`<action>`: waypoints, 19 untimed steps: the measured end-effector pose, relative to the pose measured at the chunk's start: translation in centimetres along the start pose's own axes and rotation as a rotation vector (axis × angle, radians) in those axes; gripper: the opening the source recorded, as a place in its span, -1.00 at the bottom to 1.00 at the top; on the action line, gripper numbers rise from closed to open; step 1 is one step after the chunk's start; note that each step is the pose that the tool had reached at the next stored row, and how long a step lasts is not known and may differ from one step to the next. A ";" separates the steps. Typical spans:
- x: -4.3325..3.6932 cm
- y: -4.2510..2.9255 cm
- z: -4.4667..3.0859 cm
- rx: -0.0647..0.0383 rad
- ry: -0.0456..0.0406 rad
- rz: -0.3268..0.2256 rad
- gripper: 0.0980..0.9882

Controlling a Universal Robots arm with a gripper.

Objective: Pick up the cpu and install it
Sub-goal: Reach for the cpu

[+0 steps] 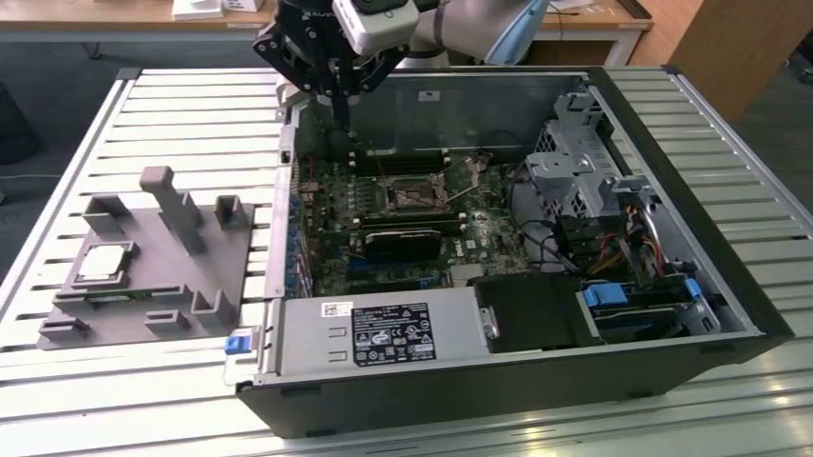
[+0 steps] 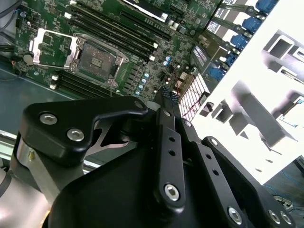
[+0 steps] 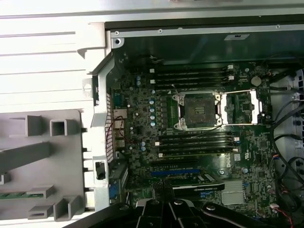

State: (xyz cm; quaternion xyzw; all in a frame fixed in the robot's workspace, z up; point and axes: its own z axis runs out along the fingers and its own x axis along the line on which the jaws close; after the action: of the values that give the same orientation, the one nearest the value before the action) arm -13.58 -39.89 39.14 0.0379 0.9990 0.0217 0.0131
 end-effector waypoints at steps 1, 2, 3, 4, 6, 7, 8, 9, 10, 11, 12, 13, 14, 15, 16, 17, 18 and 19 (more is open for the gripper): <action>0.04 0.00 0.01 0.000 0.0000 0.000 -0.98; 0.06 -0.01 0.01 0.000 0.0000 0.000 -0.98; 0.08 -0.01 0.02 0.000 0.0000 0.000 -0.98; 0.11 -0.01 0.02 0.000 0.0000 0.000 -0.98; 0.17 -0.02 0.04 0.000 0.0000 0.000 -0.98; 0.20 -0.02 0.04 0.000 0.0000 0.000 -0.98; 0.22 -0.02 0.05 0.000 0.0000 0.000 -0.98; 0.24 -0.02 0.05 0.000 0.0000 0.000 -0.98; 0.25 -0.02 0.05 0.000 0.0001 0.000 -0.98; 0.27 -0.03 0.06 0.000 0.0000 0.000 -0.98; 0.28 -0.03 0.06 0.000 0.0000 0.000 -0.98; 0.30 -0.03 0.07 0.000 0.0000 0.000 -0.98; 0.32 -0.03 0.07 0.000 0.0000 0.000 -0.98; 0.35 -0.03 0.08 0.000 0.0000 0.000 -0.98; 0.38 -0.03 0.08 0.000 0.0000 0.000 -0.98; 0.41 -0.04 0.08 0.000 0.0000 0.000 -0.98; 0.43 -0.04 0.08 0.000 0.0000 0.000 -0.98; 0.46 -0.04 0.09 0.000 0.0000 0.000 -0.98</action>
State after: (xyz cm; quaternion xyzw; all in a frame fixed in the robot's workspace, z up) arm -14.04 -39.89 39.04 0.0379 0.9990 0.0217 0.0131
